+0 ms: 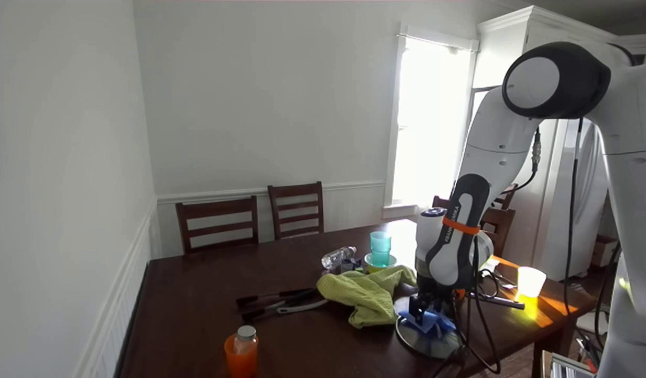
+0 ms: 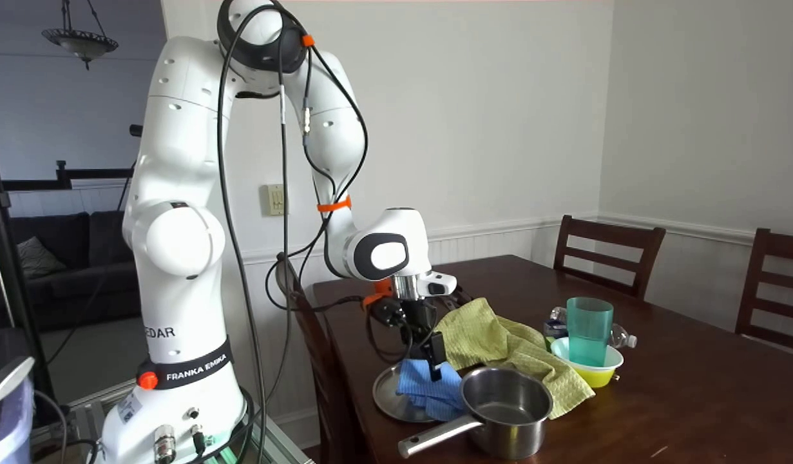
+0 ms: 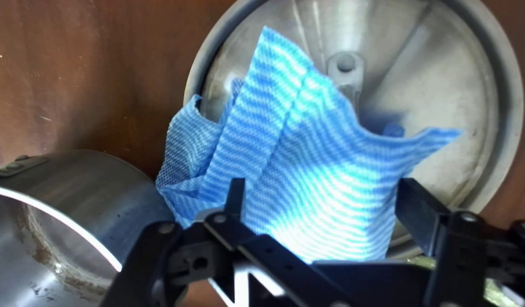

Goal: Use the blue towel on the lid to remove the lid from the pot and put it on the table on the left side of the pot on the table

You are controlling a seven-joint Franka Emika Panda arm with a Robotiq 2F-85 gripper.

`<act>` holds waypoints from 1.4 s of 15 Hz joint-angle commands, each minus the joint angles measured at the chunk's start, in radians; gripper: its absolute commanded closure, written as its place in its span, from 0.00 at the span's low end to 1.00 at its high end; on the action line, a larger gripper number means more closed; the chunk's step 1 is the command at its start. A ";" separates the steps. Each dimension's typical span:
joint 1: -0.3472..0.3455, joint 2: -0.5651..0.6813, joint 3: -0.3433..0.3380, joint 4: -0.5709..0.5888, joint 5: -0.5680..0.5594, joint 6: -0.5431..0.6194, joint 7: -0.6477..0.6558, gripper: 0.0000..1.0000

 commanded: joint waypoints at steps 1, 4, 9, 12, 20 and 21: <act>0.041 -0.061 -0.043 -0.006 -0.001 -0.054 0.006 0.00; 0.056 -0.123 -0.066 0.002 -0.024 -0.144 0.024 0.00; -0.014 -0.283 -0.001 0.025 -0.055 -0.361 0.021 0.00; -0.069 -0.387 0.067 0.043 -0.054 -0.480 0.019 0.00; -0.157 -0.514 0.210 0.080 -0.015 -0.604 -0.010 0.00; -0.161 -0.536 0.220 0.080 -0.015 -0.619 -0.010 0.00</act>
